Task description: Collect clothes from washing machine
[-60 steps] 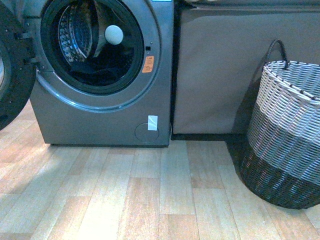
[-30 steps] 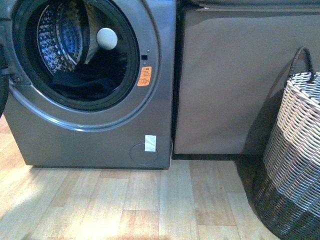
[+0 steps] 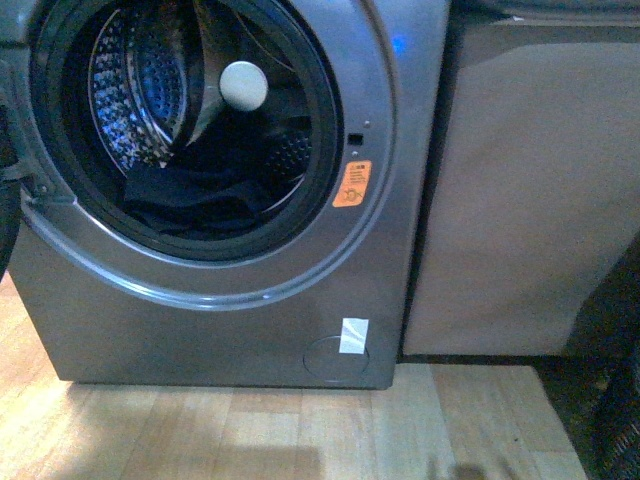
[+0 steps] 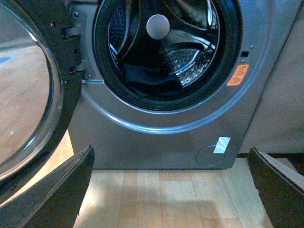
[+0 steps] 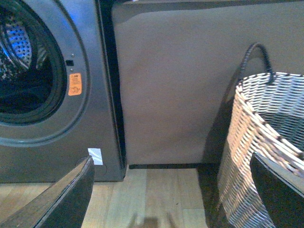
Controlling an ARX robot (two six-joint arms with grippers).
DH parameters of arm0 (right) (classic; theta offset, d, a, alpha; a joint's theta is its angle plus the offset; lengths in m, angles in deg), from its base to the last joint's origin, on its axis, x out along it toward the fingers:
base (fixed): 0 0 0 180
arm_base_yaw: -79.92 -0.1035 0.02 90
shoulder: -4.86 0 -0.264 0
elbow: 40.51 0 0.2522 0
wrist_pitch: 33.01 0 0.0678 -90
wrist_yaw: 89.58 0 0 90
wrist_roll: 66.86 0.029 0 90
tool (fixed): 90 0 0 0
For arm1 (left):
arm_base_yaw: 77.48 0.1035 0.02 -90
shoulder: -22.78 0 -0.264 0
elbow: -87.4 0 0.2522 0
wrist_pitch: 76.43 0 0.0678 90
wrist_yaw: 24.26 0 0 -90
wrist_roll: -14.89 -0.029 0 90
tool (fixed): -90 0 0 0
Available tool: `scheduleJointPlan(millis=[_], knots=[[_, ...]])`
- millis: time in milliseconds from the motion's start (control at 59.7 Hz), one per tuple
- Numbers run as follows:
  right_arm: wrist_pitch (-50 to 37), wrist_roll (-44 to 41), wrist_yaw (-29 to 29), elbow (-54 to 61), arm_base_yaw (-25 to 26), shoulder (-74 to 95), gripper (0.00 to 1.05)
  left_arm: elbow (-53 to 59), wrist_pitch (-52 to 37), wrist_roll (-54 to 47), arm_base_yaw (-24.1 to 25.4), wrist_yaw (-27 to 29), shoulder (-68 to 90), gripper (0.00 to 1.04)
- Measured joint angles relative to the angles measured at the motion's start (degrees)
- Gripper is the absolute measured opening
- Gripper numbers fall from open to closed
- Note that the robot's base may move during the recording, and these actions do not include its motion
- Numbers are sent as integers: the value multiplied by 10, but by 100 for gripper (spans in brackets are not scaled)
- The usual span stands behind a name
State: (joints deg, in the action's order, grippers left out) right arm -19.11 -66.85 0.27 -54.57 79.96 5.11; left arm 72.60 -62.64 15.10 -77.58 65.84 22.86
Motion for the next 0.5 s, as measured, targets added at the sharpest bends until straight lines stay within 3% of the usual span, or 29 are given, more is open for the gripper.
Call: scheduleJointPlan(millis=[502], knots=[[0, 0, 0, 0, 0, 0, 97, 0, 0, 0, 0, 0, 0, 98]])
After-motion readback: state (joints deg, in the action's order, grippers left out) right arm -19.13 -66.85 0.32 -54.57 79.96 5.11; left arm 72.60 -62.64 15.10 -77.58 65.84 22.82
